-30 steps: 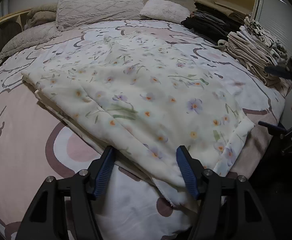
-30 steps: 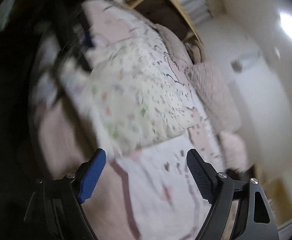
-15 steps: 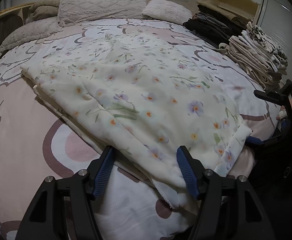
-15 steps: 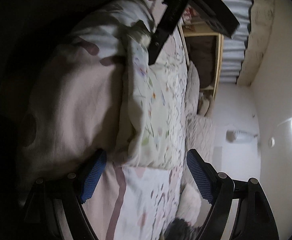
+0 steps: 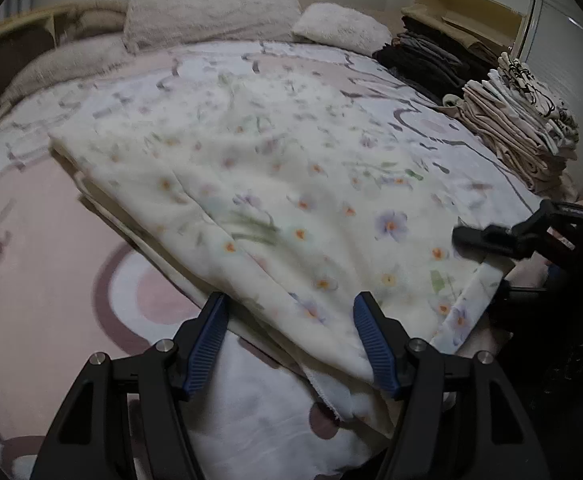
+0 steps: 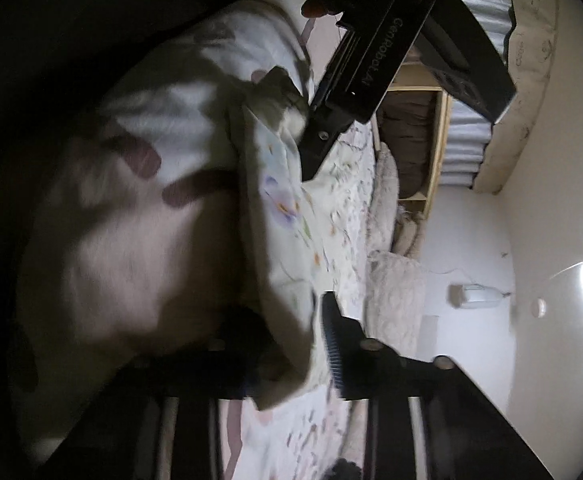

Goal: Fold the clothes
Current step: 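Lift the folded blanket edge with both tools to fold it again, then carry the blanket edge over with both tools and lay it onto the blanket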

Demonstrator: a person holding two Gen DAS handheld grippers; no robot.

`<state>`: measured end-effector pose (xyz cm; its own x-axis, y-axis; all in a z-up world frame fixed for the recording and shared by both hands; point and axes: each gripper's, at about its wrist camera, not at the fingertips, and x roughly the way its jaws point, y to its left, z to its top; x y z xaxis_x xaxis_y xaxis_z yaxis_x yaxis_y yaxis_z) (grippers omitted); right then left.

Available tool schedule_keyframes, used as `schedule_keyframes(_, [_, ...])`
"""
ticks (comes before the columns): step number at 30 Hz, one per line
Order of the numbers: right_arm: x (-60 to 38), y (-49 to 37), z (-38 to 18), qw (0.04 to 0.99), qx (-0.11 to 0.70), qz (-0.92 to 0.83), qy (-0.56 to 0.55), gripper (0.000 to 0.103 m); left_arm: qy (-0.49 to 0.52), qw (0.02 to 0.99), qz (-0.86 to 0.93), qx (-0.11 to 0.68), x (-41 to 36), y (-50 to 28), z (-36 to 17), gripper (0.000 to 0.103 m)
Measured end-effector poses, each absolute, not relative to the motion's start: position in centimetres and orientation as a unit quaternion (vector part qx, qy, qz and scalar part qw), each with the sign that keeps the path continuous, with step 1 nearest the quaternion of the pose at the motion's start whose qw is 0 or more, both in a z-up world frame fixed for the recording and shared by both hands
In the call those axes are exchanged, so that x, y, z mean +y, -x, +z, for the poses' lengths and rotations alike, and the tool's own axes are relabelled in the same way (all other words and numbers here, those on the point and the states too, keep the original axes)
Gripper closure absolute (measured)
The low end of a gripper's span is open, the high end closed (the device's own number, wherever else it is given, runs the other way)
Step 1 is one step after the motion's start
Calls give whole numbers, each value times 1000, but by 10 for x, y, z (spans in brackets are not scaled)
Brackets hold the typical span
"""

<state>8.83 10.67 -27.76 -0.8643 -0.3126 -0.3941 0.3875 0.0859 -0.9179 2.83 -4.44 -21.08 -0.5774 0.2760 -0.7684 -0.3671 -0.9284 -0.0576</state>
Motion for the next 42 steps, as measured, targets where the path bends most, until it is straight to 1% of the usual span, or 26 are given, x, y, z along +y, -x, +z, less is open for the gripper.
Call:
schedule_keyframes(1, [106,-87,-272,270,680,-681,-40,84,396,176,897,85,-42,-37,-202,38])
schedule_keyframes(3, [104,-76,-249,299,629,-710,-102,88,350,173,908,149,-36,-56,-186,38])
schedule_keyframes(4, [104,-69,-239,308,607,-721,-127,88,336,174,909,172,-34,-63,-181,38])
schedule_keyframes(5, [104,-62,-230,316,585,-732,-151,88,313,184,908,211,-29,-75,-174,38])
schedule_keyframes(7, [105,-44,-214,331,540,-749,-195,90,289,210,899,254,-22,-91,-168,38])
schedule_keyframes(9, [107,-25,-198,344,492,-763,-238,91,274,239,883,297,-13,-106,-169,36])
schedule_keyframes(10, [107,-17,-190,350,468,-769,-258,92,270,245,876,317,-8,-110,-174,34])
schedule_keyframes(13, [103,-1,-178,361,422,-779,-292,92,256,247,860,366,6,-115,-189,34])
schedule_keyframes(17, [106,7,-167,371,370,-784,-333,92,217,229,842,437,26,-114,-214,34])
schedule_keyframes(22, [110,1,-161,372,351,-785,-349,92,163,211,801,537,45,-113,-241,34])
schedule_keyframes(25, [111,1,-159,375,343,-785,-353,92,149,196,773,585,48,-109,-254,29])
schedule_keyframes(28, [113,0,-156,375,337,-789,-350,92,150,201,771,585,46,-103,-253,29])
schedule_keyframes(29, [114,0,-155,375,336,-790,-349,92,165,208,777,571,45,-98,-248,35])
schedule_keyframes(30, [114,0,-155,374,335,-792,-347,92,176,213,782,558,44,-94,-244,45])
schedule_keyframes(31, [114,0,-155,372,335,-794,-345,92,192,216,788,544,43,-89,-240,66])
schedule_keyframes(32, [113,1,-157,369,339,-795,-342,92,220,221,794,521,42,-82,-235,74])
schedule_keyframes(34, [113,-4,-161,353,359,-800,-325,92,272,237,815,454,37,-69,-219,78])
schedule_keyframes(38, [109,-26,-177,303,426,-811,-261,92,308,247,835,382,27,-54,-200,82])
schedule_keyframes(42, [108,-48,-201,271,483,-804,-215,91,349,258,853,289,13,-37,-184,84])
